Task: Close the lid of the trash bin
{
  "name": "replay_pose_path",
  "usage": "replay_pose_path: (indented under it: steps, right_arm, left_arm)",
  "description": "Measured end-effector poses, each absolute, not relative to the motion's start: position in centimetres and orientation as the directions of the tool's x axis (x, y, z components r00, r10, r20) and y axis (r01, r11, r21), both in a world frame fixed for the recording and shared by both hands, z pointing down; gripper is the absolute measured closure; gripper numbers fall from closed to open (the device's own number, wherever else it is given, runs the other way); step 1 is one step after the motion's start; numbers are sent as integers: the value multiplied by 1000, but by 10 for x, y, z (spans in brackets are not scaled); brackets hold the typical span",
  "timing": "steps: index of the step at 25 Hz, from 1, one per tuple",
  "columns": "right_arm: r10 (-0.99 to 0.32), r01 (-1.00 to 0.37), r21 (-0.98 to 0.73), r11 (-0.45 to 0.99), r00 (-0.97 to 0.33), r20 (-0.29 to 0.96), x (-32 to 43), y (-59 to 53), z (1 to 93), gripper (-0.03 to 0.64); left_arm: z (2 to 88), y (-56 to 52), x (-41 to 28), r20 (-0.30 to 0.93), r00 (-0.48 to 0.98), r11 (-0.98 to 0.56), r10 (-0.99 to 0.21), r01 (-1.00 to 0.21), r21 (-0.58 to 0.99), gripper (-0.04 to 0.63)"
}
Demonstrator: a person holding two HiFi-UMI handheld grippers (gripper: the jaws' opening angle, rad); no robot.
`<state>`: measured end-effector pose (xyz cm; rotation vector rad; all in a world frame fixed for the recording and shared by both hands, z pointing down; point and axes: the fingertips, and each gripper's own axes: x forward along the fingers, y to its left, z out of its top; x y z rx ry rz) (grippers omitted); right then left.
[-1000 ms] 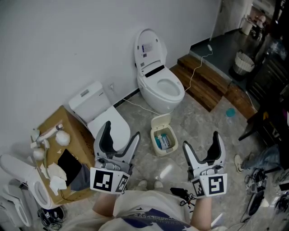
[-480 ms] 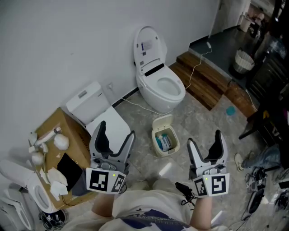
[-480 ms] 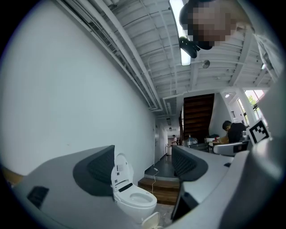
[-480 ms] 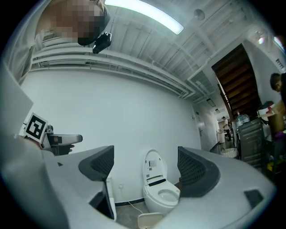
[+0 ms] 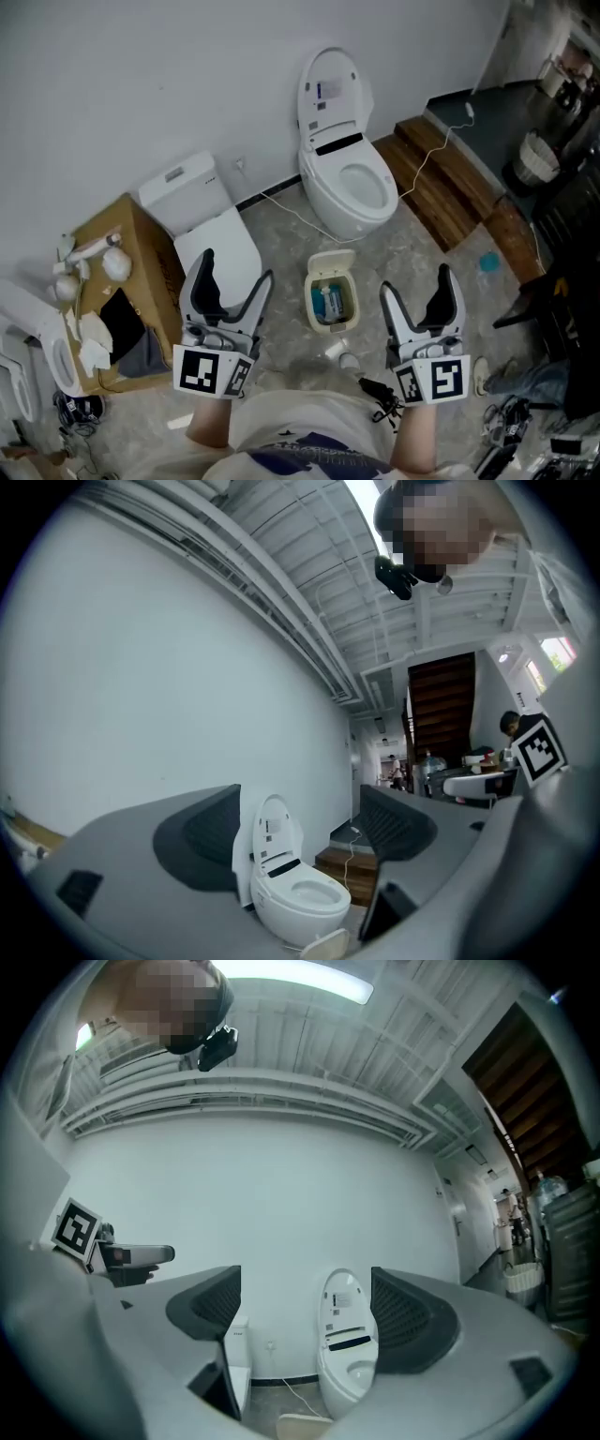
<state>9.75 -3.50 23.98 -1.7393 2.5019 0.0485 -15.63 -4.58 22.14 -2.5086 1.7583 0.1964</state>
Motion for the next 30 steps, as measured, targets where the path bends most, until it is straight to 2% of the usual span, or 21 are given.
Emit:
replay_pose_path:
  steps: [8,11,14,18,21,30]
  right_arm:
    - [-777,-772,112,626,-629,9,159,-89,254,225]
    - [-711,-693,172,700,-699,81,162,-107,274,225]
    - [-658,-644,137,753,-744,116,156,-122,293,232]
    - [-613,-599,133,790,-769,182,144,-141,324,251]
    - [-567,-547,149,824,-780,264,129,-153,357,283]
    - [-329,-300,151,942,-732,596,79,-198,520,313]
  left_arm:
    - [224,-39,-67,-127,133,-137,-983,-990,31,218]
    - [228,-36,-50,-101,92,-94,-991,-995,15,218]
    - [223,-38,-50,-118,57,-57,-991,-998,0,218]
    - [231,-43,-53,-61,43,-42,-997,-999,-17,218]
    - [232,-55,-64,-61,34,-32,-998,-999,-35,218]
    - [257,-127,-100,-70,31,-30,-997,-999,-19,218]
